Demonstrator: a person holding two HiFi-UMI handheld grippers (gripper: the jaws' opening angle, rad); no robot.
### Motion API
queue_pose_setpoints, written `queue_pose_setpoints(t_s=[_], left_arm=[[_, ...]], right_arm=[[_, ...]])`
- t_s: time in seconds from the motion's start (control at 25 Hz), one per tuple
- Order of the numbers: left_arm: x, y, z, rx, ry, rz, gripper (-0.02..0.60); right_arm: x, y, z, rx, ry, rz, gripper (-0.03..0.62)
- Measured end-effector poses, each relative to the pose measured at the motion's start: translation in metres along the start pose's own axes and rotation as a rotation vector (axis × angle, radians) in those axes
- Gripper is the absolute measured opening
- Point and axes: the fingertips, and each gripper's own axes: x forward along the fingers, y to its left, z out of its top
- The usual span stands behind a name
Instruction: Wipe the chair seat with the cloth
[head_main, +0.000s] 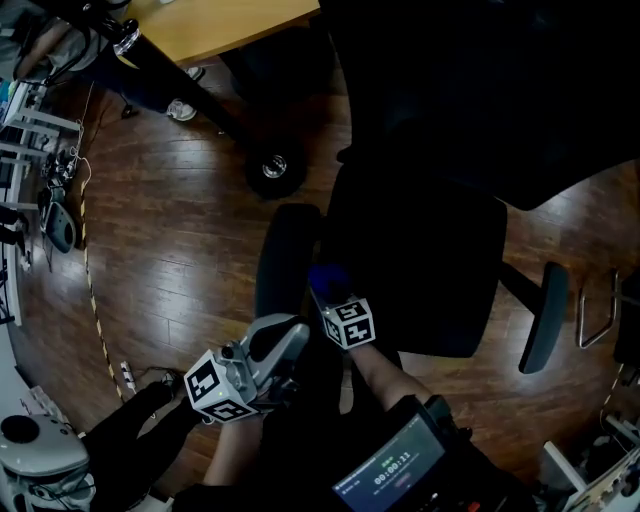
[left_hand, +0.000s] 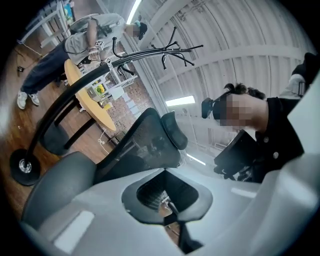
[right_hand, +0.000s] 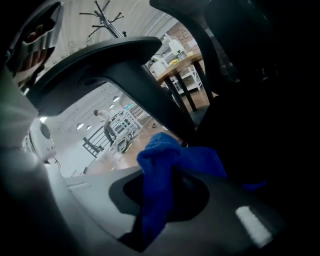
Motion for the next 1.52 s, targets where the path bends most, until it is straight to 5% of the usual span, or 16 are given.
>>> queue_pose_setpoints(t_s=[0.24,0.6,0.84,1.12,1.28,1.52], left_arm=[[0.013,-0.002,-0.013,-0.017,0.041,-0.033,0.003],[0.064,-0.023,-0.032,-0.036,0.146,-0.162,0.003],[0.098,-0.054,-0.05,-0.044,0.2,-0.251,0.003],[0.125,-0.039,-0.044,-0.056,0.235,-0.267,0.003],[0.112,-0.057,-0.048,-0.048,0.212,-0.255,0.003],[0.086,-0.032,-0.026,-0.028,0.143,-0.172,0.003]], right_arm=[[-0.032,-0.051,-0.011,0.024,-0.051,-0.074,0.057],[-0.205,-0.224,-0.046,0.219,-0.125,-0.492,0.057],[-0.317,-0.27,-0.069,0.28,-0.157,-0.687,0.057],[-0.307,-0.287,-0.047,0.286,-0.163,-0.701,0.058],[-0.311,-0.261,-0.052,0.228,-0.16,-0.716,0.058],[-0.175,-0.135,-0.022,0.153,-0.125,-0.355,0.058]])
